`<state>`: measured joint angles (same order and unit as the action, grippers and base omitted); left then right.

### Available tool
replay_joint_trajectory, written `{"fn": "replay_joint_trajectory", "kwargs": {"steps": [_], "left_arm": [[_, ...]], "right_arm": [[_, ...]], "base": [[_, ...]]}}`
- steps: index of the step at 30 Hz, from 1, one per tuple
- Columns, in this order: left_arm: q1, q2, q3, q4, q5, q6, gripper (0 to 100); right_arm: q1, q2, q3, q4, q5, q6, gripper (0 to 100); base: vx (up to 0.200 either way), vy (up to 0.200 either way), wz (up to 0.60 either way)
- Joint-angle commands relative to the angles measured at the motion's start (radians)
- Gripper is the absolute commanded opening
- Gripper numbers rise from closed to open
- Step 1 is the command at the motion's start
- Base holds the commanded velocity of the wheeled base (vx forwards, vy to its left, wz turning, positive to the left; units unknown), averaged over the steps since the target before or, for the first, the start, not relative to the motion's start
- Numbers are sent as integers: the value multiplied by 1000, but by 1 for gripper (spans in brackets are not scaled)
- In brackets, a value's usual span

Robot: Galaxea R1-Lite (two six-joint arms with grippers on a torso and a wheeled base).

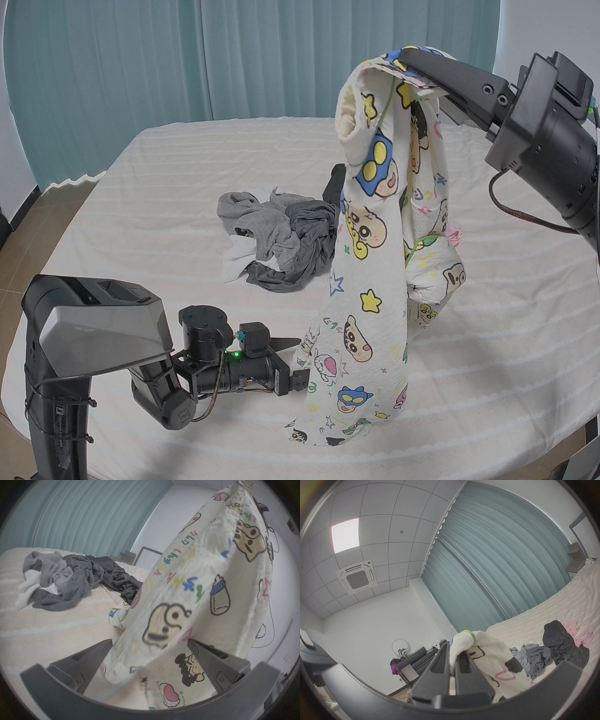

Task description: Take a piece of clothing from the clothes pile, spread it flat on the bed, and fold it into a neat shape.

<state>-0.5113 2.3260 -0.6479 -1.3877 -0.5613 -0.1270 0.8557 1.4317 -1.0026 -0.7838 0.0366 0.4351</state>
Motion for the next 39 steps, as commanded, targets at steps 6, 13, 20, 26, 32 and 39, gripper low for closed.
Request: {"fn": "replay_joint_trajectory", "kwargs": {"steps": [6,13,20,26,32,39], "left_arm": [[-49,4,-47,2,0,-46,0],[-38,-50,45,-4,3,-54,0],[31,-234,217,-54,32,-52,0],[117,-431,289,-65,127,-56,0],[186,-629,290,-11,236,-56,0],[212,-829,86,294,437,-52,0]], "right_arm": [[14,27,-5,-23,-1,1,0],[-27,-2,18,-22,-3,1,0],[-164,-94,102,-11,2,-1,0],[-305,-151,154,17,9,1,0],[-419,-175,171,38,8,-1,0],[-457,-191,133,61,8,-6,0]], "base": [[0,0,0],[0,0,0],[0,0,0],[0,0,0],[0,0,0],[0,0,0]]}}
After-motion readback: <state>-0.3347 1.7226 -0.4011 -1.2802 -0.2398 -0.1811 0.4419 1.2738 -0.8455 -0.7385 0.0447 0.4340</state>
